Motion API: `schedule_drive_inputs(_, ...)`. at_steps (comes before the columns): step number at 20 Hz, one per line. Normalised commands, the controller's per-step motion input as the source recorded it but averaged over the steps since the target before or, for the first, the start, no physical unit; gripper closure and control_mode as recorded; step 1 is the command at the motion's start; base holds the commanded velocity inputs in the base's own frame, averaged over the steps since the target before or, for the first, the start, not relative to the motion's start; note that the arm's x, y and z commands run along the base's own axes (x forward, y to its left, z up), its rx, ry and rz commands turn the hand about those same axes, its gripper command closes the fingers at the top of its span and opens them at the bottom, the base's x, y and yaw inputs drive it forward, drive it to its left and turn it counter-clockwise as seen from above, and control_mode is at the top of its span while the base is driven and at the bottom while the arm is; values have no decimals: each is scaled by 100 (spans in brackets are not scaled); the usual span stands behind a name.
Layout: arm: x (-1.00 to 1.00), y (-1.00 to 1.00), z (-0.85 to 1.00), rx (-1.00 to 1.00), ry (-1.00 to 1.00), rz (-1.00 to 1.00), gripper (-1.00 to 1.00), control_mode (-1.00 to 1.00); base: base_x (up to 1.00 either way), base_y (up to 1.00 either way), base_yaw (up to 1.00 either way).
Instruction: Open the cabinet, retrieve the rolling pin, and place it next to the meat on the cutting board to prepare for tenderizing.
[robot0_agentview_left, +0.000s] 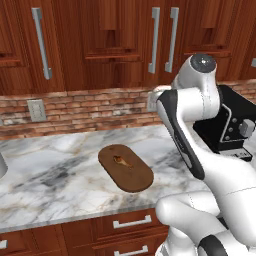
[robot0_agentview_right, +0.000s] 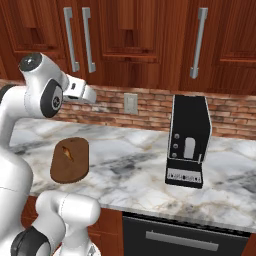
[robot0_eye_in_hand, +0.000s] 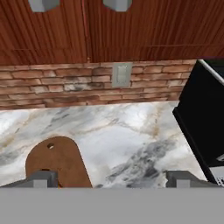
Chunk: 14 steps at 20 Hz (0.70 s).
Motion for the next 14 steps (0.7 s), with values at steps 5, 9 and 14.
schedule_drive_inputs(5,0,-5,55,3,-23,1,-100,-100,0,0,0)
schedule_drive_inputs(9,0,0,46,0,-34,5,-100,-100,0,0,0)
schedule_drive_inputs(14,0,0,36,-1,-36,1,-100,-100,0,0,0)
